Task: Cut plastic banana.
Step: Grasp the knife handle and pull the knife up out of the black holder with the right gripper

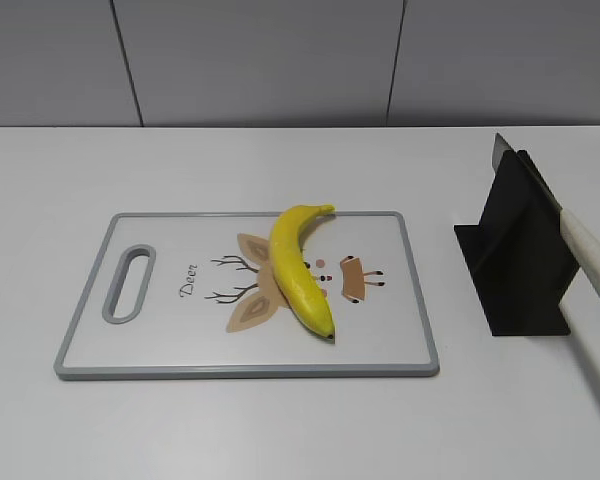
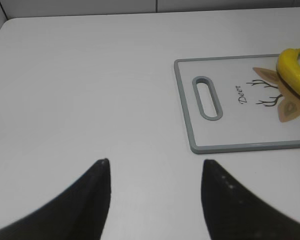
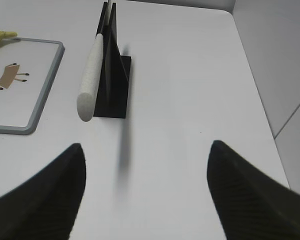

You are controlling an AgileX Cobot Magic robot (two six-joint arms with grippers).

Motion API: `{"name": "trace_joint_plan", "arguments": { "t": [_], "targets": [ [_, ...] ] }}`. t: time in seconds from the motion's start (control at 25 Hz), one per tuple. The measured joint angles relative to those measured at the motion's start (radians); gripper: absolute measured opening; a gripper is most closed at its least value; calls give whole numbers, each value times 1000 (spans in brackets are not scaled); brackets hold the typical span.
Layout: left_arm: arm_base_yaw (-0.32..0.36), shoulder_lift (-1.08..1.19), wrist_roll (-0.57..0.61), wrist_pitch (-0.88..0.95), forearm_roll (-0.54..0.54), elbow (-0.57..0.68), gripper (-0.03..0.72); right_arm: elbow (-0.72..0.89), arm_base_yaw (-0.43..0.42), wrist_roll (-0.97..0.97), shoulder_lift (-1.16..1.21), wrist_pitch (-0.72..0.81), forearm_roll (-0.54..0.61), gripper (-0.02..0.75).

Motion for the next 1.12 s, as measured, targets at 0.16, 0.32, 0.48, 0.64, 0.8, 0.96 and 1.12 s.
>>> {"name": "trace_joint_plan", "arguments": {
  "t": [0.16, 0.32, 0.48, 0.64, 0.8, 0.96, 1.12],
  "targets": [
    [0, 0, 0, 0, 0, 0, 561, 0, 0, 1, 0, 0, 0, 587],
    [0, 0, 0, 0, 0, 0, 557, 0, 0, 1, 0, 0, 0, 587],
    [0, 0, 0, 0, 0, 0, 553, 0, 0, 1, 0, 0, 0, 587],
    [0, 0, 0, 0, 0, 0, 552, 0, 0, 1, 0, 0, 0, 587],
    [0, 0, 0, 0, 0, 0, 552, 0, 0, 1, 0, 0, 0, 587],
    [0, 0, 0, 0, 0, 0, 552, 0, 0, 1, 0, 0, 0, 587],
    [0, 0, 0, 0, 0, 0, 552, 0, 0, 1, 0, 0, 0, 587]
  ]
}}
